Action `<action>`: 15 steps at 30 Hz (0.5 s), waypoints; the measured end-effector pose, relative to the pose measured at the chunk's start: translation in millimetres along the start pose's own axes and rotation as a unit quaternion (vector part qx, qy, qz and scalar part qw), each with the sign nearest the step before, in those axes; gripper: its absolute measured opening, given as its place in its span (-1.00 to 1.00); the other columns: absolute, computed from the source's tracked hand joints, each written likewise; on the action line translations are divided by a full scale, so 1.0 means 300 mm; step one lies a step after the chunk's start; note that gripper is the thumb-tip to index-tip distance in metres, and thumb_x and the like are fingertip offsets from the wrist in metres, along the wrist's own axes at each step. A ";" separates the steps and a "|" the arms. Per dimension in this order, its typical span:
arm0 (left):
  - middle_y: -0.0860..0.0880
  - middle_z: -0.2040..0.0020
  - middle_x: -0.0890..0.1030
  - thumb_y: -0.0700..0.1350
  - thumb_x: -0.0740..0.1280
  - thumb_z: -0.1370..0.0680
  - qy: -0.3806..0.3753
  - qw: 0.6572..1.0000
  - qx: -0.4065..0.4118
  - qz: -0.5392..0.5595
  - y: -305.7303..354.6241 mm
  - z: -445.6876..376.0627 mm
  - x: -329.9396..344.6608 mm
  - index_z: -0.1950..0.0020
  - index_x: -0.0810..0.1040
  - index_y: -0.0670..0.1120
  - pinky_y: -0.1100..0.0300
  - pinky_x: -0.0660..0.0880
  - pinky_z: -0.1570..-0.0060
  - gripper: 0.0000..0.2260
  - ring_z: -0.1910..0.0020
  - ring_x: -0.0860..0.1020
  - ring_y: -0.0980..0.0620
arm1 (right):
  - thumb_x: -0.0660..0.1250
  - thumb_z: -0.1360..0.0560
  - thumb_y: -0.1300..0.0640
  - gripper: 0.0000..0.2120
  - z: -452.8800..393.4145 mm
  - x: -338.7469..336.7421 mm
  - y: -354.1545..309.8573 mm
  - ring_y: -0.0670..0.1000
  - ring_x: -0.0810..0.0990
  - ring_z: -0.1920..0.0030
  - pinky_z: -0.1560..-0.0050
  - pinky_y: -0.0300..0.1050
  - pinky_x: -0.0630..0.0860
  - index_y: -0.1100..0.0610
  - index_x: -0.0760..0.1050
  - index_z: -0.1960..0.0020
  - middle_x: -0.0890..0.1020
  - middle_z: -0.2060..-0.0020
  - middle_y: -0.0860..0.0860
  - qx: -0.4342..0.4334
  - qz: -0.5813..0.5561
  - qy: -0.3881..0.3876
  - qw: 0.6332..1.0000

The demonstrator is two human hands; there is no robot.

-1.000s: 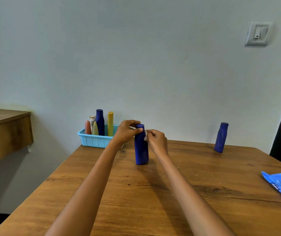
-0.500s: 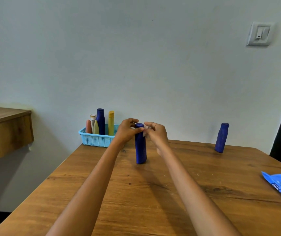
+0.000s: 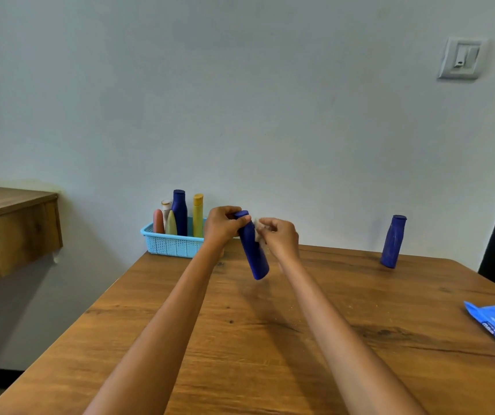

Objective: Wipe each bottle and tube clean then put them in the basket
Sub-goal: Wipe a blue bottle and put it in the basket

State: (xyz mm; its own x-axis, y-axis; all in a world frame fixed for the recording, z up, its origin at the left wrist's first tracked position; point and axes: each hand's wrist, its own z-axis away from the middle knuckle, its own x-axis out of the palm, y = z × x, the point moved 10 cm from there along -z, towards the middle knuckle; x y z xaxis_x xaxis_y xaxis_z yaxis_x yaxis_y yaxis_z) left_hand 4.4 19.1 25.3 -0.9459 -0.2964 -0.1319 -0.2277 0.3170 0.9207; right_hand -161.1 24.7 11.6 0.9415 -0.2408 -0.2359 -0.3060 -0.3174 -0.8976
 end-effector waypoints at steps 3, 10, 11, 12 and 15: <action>-0.14 -0.04 0.62 -0.17 0.43 -0.47 0.032 0.999 0.014 0.028 0.024 0.001 -0.026 -0.21 0.51 -0.22 0.07 0.60 0.02 -0.66 0.02 0.62 -0.07 | 0.35 -0.51 0.14 -0.80 0.013 0.003 -0.080 -0.17 0.53 0.19 0.28 -0.47 0.41 0.16 0.60 -0.11 0.64 0.04 0.00 -0.056 0.007 -0.004 0.998; -0.15 -0.07 0.61 -0.19 0.43 -0.46 0.097 0.990 -0.012 0.096 0.026 -0.017 -0.152 -0.24 0.51 -0.21 0.03 0.60 -0.02 -0.64 0.01 0.62 -0.05 | 0.38 -0.48 0.11 -0.91 0.002 -0.004 0.032 -0.05 0.61 0.09 0.04 -0.07 0.58 0.08 0.64 0.06 0.68 0.05 0.00 -0.020 0.046 -0.003 0.999; -0.16 -0.07 0.61 -0.19 0.43 -0.46 0.095 0.990 -0.014 0.103 0.022 -0.020 -0.153 -0.24 0.50 -0.21 0.03 0.60 -0.02 -0.64 0.00 0.62 -0.05 | 0.37 -0.48 0.15 -0.91 0.000 -0.016 0.052 -0.05 0.61 0.09 0.05 -0.09 0.58 0.10 0.63 0.05 0.67 0.03 0.02 -0.004 0.037 0.003 0.999; -0.16 -0.07 0.61 -0.20 0.42 -0.47 0.089 0.990 -0.014 0.109 0.023 -0.020 -0.148 -0.24 0.50 -0.22 0.05 0.59 -0.02 -0.64 0.00 0.62 -0.05 | 0.35 -0.49 0.18 -0.90 -0.004 -0.027 0.065 -0.05 0.60 0.08 0.04 -0.11 0.57 0.12 0.63 0.04 0.67 0.01 0.03 0.007 0.026 0.011 1.000; -0.17 -0.07 0.60 -0.21 0.41 -0.48 0.065 0.992 -0.008 0.110 0.039 -0.011 -0.105 -0.25 0.49 -0.23 0.11 0.59 0.01 -0.65 -0.02 0.61 -0.06 | 0.33 -0.51 0.19 -0.86 0.001 -0.048 0.019 -0.10 0.57 0.09 0.06 -0.20 0.51 0.16 0.62 -0.02 0.65 -0.01 0.02 -0.014 0.008 0.030 0.999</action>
State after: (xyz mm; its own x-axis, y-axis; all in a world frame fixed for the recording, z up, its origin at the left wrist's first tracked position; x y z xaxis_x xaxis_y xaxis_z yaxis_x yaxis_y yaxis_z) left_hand 32.2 29.2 41.6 -0.9342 -0.3355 0.1211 -0.0137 0.3731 0.9277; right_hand -176.3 26.5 9.8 0.9265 -0.3000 -0.2270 -0.3258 -0.3378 -0.8830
